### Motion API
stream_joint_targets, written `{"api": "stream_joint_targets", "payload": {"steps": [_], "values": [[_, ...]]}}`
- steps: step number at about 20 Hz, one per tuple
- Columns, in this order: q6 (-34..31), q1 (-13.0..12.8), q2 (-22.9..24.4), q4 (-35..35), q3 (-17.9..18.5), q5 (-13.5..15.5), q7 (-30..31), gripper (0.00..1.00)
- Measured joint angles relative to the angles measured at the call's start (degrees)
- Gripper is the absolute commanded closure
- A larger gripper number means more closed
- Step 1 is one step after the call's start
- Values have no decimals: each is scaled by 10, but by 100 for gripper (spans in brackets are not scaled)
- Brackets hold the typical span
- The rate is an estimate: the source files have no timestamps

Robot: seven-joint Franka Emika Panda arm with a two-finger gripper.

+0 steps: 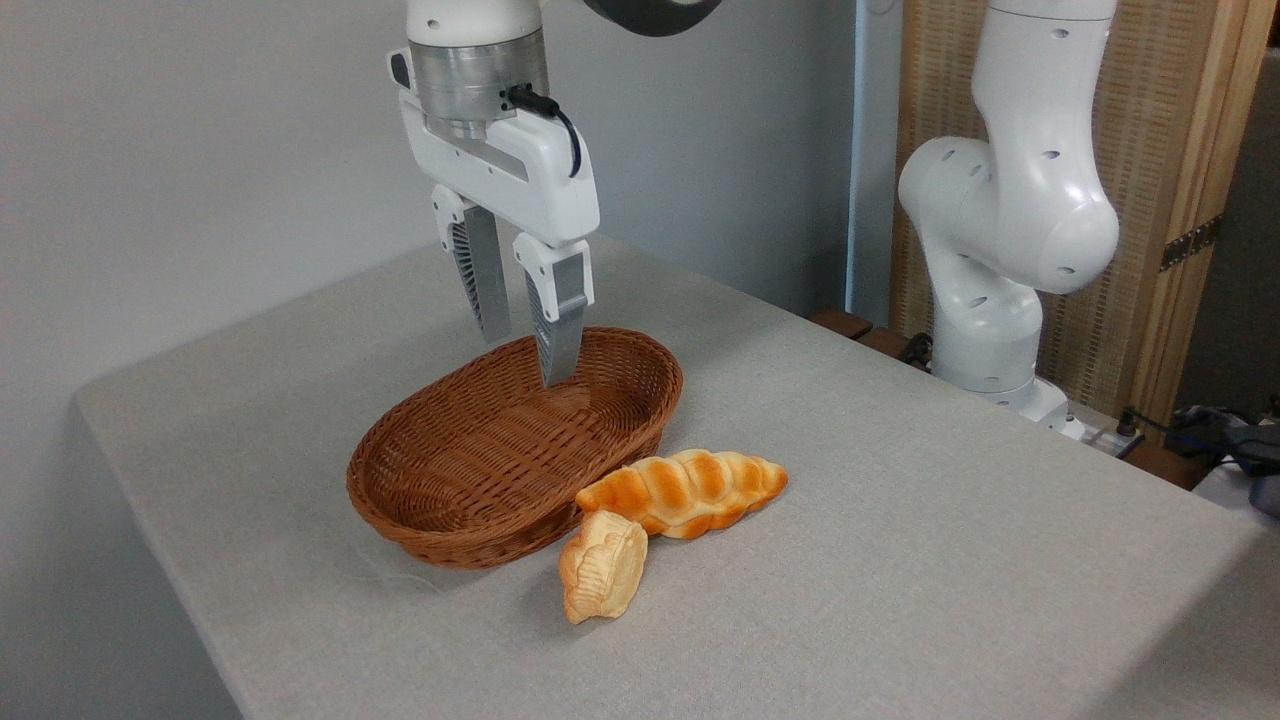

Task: Put bread into the basket
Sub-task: 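Move the open gripper over the small round bun and lower it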

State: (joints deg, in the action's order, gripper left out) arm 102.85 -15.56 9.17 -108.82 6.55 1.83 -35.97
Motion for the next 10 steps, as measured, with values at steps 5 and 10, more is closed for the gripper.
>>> {"api": "stream_joint_targets", "payload": {"steps": [5,10], "values": [[-1,3,0,0,45,0,-37,0],[10,7,-2,-3,85,0,-50,0]]}}
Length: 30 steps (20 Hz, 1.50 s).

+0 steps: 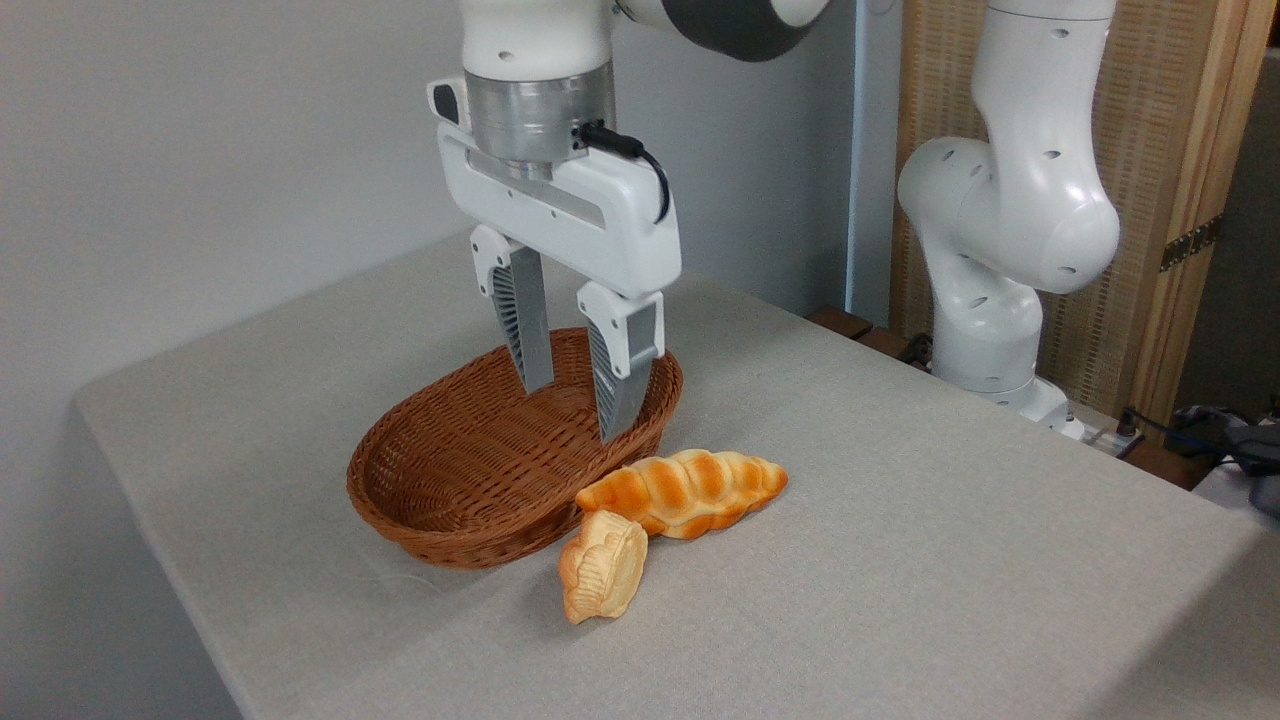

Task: Put bread into the basket
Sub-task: 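Move the open gripper over the small round bun and lower it, then close the gripper on the small round bun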

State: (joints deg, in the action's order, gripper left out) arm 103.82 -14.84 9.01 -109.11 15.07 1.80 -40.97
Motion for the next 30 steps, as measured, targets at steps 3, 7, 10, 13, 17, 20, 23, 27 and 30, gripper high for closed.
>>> {"api": "stream_joint_targets", "payload": {"steps": [3,7,10,13,17,20,23,27,30], "values": [[28,2,-2,-16,24,0,-2,0],[72,3,-3,-47,38,0,-6,0],[105,2,-8,-69,39,0,-6,0],[129,2,-14,-88,39,0,-6,0],[143,-1,-24,-102,39,0,-6,0],[147,-3,-33,-103,39,0,-6,0],[155,-6,-44,-103,38,0,-6,0],[163,-7,-56,-103,38,0,-6,0],[167,-8,-67,-103,37,0,-6,17]]}}
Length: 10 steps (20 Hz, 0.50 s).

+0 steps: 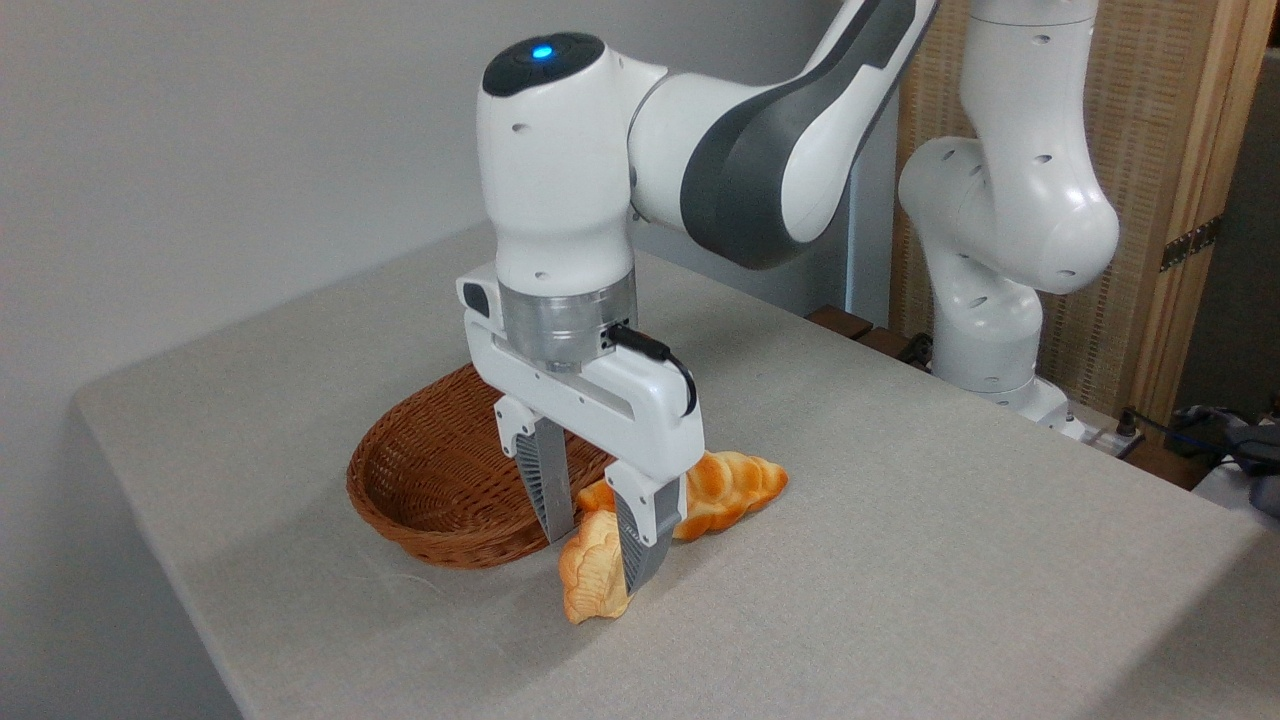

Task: Put bread into the basket
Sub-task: 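Close the gripper on the small round bun, then lift the bun and carry it over the woven basket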

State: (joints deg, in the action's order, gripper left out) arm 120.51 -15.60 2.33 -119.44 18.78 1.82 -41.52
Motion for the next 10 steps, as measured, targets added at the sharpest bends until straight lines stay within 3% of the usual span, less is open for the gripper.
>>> {"api": "stream_joint_targets", "payload": {"steps": [1,3,4,5,10], "values": [[0,0,-2,0,0,0,0,34],[1,0,-6,0,0,0,-1,56],[1,0,-7,0,-1,0,-5,62],[2,0,-8,0,-1,0,-7,66],[2,0,-8,0,-1,0,-11,66]]}}
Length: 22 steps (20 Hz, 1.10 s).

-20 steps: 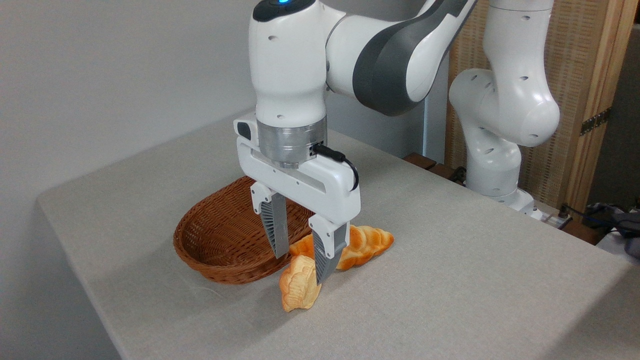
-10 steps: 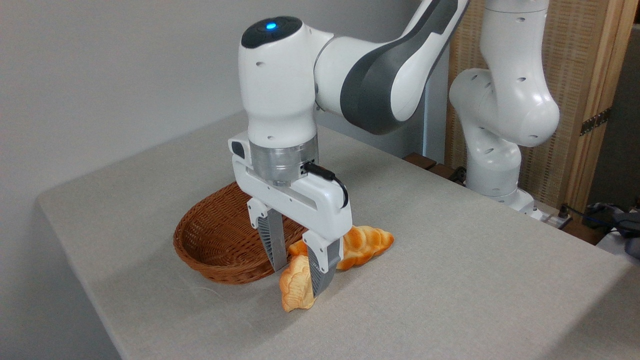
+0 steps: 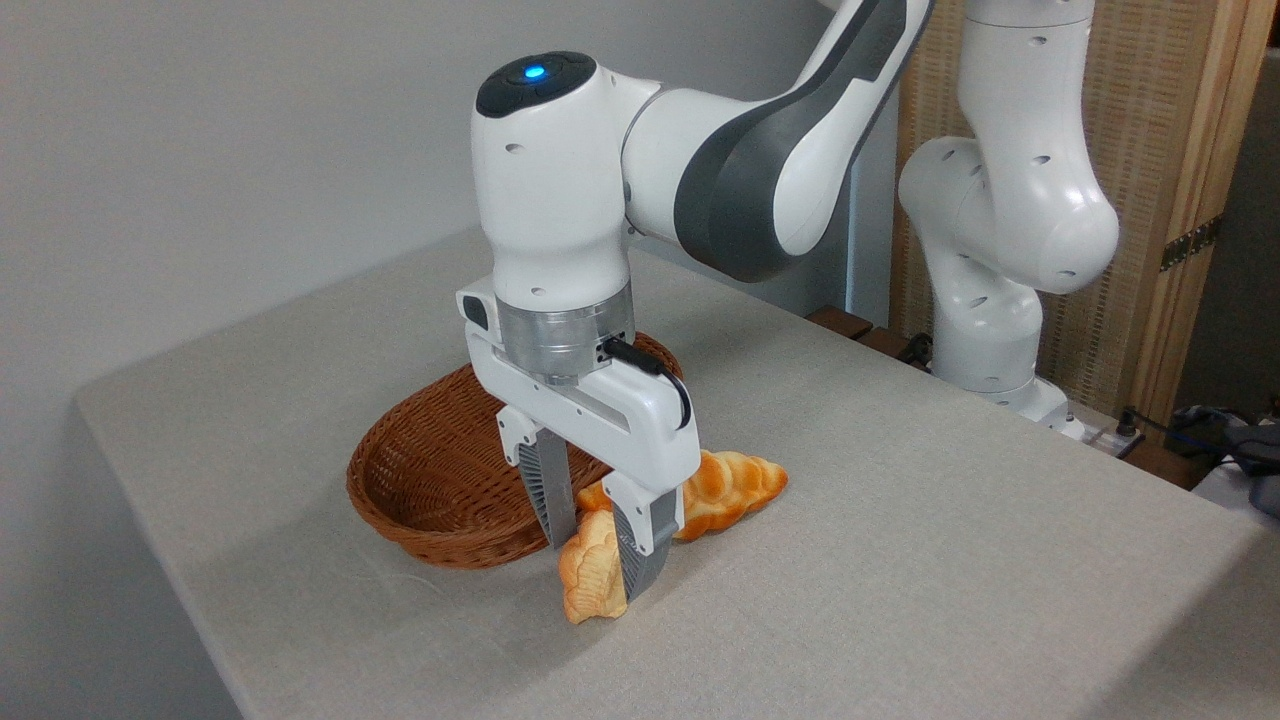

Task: Put bread into the basket
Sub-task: 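Lift the bun and carry it over the woven basket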

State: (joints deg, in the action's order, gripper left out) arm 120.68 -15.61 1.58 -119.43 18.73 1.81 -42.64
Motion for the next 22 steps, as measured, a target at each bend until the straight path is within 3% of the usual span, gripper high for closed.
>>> {"api": "stream_joint_targets", "payload": {"steps": [19,22], "values": [[2,1,14,29,0,0,0,63],[2,0,23,42,-2,22,0,63]]}}
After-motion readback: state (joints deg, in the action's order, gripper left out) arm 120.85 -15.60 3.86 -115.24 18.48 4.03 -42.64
